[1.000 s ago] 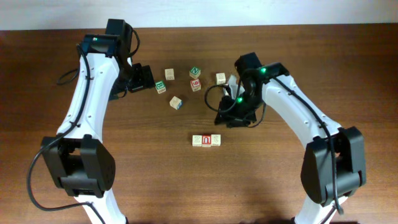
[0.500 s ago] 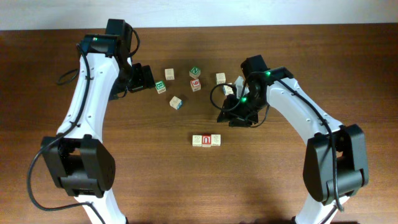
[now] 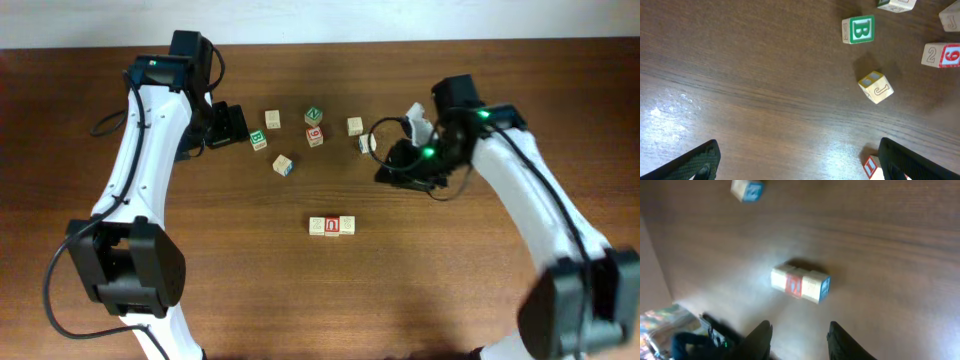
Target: Rotate 3 blocks
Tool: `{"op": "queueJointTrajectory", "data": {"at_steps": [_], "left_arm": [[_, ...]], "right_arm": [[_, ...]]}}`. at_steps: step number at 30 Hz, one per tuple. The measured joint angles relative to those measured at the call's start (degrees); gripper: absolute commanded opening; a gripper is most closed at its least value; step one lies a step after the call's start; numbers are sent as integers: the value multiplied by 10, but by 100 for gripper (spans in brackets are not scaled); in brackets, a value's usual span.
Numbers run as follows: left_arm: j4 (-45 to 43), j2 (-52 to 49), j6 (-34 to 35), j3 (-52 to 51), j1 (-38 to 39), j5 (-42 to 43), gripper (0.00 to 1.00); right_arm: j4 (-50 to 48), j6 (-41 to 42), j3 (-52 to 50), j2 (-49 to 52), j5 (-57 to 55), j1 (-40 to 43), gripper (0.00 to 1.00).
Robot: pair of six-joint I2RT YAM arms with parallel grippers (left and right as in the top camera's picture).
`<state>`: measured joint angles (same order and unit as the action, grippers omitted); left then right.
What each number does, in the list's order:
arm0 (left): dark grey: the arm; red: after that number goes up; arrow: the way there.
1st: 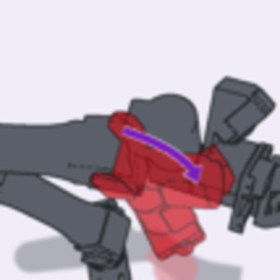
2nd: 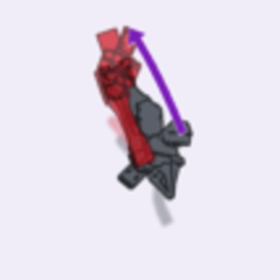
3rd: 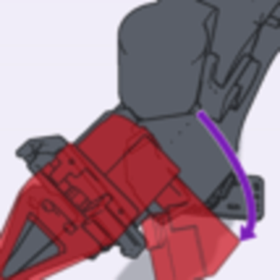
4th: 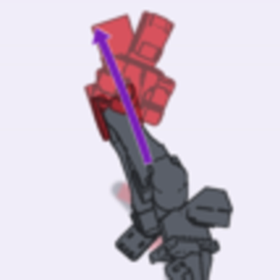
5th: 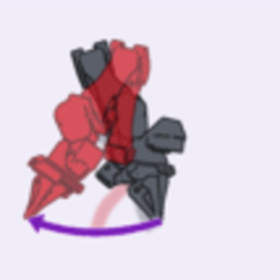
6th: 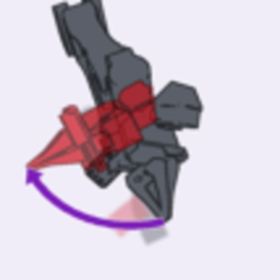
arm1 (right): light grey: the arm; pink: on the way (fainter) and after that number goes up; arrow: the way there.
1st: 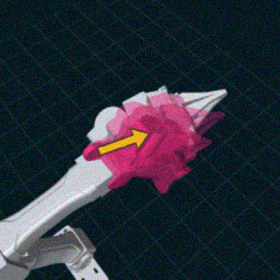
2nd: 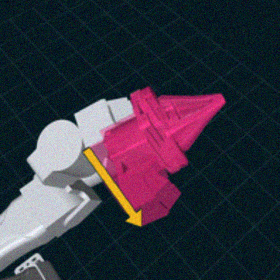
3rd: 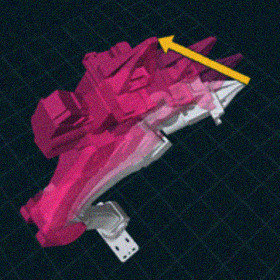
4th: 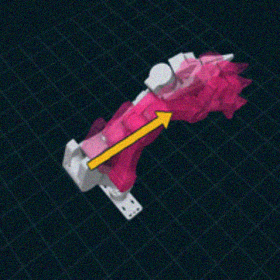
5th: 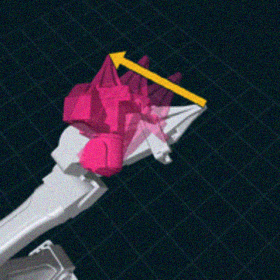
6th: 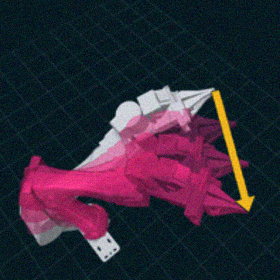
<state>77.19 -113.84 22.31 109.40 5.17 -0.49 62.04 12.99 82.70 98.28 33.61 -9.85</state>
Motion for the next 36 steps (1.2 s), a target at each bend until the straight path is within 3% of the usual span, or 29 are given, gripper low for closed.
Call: {"op": "queueJointTrajectory", "data": {"at_steps": [4,9,15,18,20,21,22,25,30,36], "left_arm": [[0,0,0,0,0,0,99],[-1,0,0,0,0,0,99],[0,0,0,0,0,0,99],[0,0,0,0,0,0,99],[0,0,0,0,0,0,99],[0,0,0,0,0,0,99],[0,0,0,0,0,0,99],[0,0,0,0,0,0,99],[0,0,0,0,0,0,99],[0,0,0,0,0,0,99]], "right_arm": [[35,-23,-16,-64,-6,0,39],[-130,47,-171,-57,-14,-47,43],[-188,85,-190,-56,-120,-165,76],[-219,89,-190,-56,-144,-188,79],[-222,89,-190,-56,-152,-188,71],[-222,90,-190,-56,-155,-188,60],[-220,91,-190,-53,-157,-188,41],[-217,119,-190,-29,-163,-199,20],[-203,226,-191,12,-220,-263,9],[-205,299,-191,13,-246,-269,9]]}}
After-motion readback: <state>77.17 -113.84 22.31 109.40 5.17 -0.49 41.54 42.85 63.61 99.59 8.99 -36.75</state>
